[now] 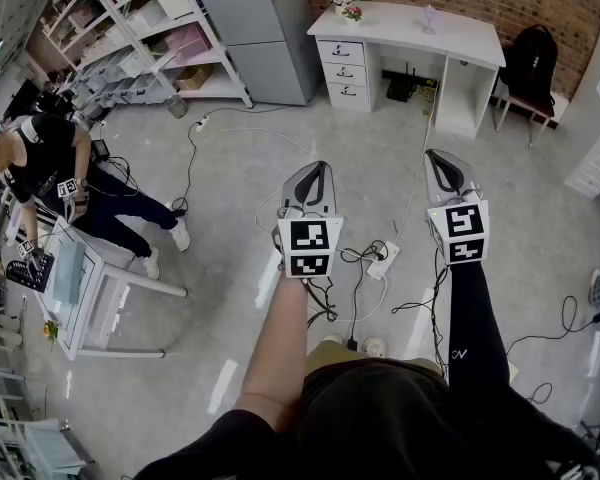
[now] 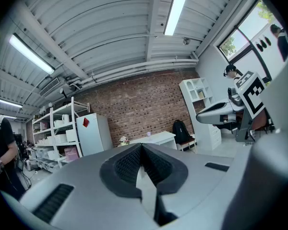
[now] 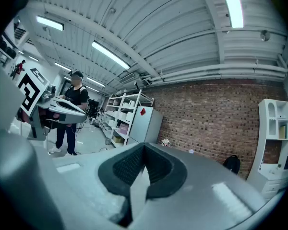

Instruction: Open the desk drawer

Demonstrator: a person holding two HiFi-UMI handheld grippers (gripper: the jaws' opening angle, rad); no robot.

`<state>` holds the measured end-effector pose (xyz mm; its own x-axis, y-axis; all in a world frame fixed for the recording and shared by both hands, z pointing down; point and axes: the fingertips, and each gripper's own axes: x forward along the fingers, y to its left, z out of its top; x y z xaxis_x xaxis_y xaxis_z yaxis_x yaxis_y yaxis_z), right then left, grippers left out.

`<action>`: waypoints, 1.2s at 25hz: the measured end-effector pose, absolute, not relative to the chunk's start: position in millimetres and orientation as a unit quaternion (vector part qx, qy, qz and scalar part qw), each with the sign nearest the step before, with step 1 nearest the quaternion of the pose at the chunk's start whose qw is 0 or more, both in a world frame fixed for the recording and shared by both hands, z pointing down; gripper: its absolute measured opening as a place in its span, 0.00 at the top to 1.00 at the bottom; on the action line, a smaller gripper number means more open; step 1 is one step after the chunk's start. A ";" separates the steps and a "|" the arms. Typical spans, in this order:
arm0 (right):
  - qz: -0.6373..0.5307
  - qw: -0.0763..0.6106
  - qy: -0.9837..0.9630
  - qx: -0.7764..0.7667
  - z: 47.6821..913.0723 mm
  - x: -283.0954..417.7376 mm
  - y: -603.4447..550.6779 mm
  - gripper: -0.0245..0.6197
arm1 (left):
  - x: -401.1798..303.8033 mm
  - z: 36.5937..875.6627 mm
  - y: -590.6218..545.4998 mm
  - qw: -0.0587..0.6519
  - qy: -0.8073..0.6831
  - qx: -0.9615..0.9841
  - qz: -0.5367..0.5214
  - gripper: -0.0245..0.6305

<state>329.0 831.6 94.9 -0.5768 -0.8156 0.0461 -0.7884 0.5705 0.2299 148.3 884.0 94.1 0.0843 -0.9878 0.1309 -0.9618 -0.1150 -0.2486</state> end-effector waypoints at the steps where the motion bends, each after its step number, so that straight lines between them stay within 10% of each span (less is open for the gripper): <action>1: -0.092 0.074 -0.883 0.454 95.1 330.9 832.1 0.96 | 150.9 93.2 884.7 0.050 0.663 -0.735 -0.133 0.95; 15: -0.094 0.058 -0.888 0.446 97.6 338.9 839.4 0.96 | 158.2 76.3 887.1 0.077 0.673 -0.726 -0.116 0.94; 25: -0.101 0.064 -0.893 0.434 97.4 326.3 826.4 0.96 | 158.5 77.2 871.9 0.057 0.634 -0.767 -0.080 0.40; 30: -0.106 0.065 -0.892 0.434 104.7 320.1 804.6 0.96 | 151.5 86.1 845.4 0.047 0.622 -0.779 -0.062 0.31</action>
<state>320.1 804.6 104.7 -0.6144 -0.7886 0.0230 -0.7612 0.6002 0.2456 151.5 845.4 86.1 0.2179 -0.9752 0.0377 -0.9637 -0.2211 -0.1496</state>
